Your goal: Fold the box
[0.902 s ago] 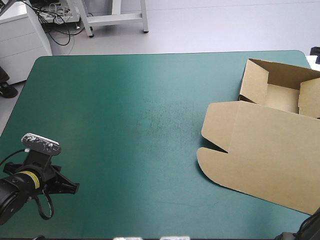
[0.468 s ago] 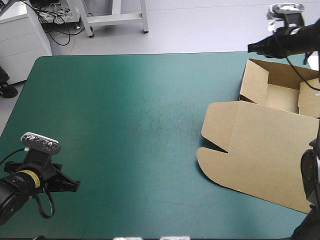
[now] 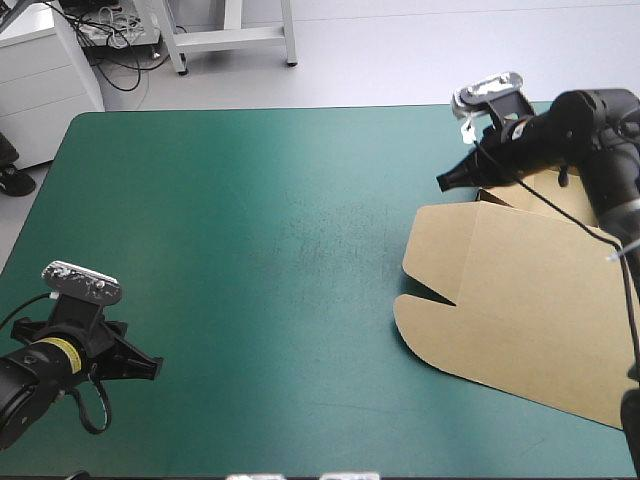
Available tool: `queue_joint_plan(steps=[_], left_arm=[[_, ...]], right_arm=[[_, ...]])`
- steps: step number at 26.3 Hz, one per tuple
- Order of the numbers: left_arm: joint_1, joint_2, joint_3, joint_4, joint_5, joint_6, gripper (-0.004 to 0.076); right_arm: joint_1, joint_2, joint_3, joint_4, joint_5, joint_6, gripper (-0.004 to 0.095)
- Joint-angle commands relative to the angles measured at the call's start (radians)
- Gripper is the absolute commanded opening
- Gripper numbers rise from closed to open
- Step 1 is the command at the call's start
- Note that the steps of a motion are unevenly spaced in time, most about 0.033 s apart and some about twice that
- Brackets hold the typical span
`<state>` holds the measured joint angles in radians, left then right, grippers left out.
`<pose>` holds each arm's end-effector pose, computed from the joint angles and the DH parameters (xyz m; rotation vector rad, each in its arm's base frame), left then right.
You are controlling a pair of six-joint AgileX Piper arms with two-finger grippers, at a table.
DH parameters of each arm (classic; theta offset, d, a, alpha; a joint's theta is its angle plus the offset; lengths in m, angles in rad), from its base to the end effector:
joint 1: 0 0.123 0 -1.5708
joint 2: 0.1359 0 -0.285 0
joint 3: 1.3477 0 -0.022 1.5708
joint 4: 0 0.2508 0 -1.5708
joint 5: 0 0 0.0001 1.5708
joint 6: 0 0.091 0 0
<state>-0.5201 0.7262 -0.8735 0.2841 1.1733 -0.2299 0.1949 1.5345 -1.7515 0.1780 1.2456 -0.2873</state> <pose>0.1039 -0.0324 0.3488 0.3842 2.4214 0.0485 0.3052 0.0758 0.4304 -0.5943 2.4274 0.1967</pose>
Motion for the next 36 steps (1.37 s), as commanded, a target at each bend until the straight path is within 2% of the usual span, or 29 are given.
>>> queue_joint_plan(steps=[1, 5, 12, 17, 28, 36], left_arm=[[-0.005, -0.001, -0.014, 0.021, -0.051, -0.013, -0.0032], [-0.005, -0.003, 0.035, 0.019, -0.063, -0.011, -0.0032], [-0.005, -0.003, 0.118, 0.0, -0.083, -0.013, -0.0032], [-0.005, -0.003, 0.137, -0.07, -0.112, 0.002, -0.0032], [-0.005, -0.003, 0.143, -0.071, -0.153, 0.002, -0.0032], [-0.005, -0.003, 0.343, -0.154, -0.199, 0.01, -0.0032]], right_arm=[[-0.001, -0.151, 0.124, -0.002, -0.045, -0.015, -0.0013], [-0.001, -0.297, 0.312, 0.006, -0.09, -0.015, -0.0016], [-0.001, -0.572, 0.641, 0.087, -0.114, -0.001, -0.0016], [-0.001, -0.761, 0.836, 0.089, -0.151, 0.001, -0.0018], [-0.001, -1.074, 1.111, 0.085, -0.225, -0.018, -0.0018], [-0.001, -1.141, 1.237, 0.085, -0.267, -0.018, -0.0018]])
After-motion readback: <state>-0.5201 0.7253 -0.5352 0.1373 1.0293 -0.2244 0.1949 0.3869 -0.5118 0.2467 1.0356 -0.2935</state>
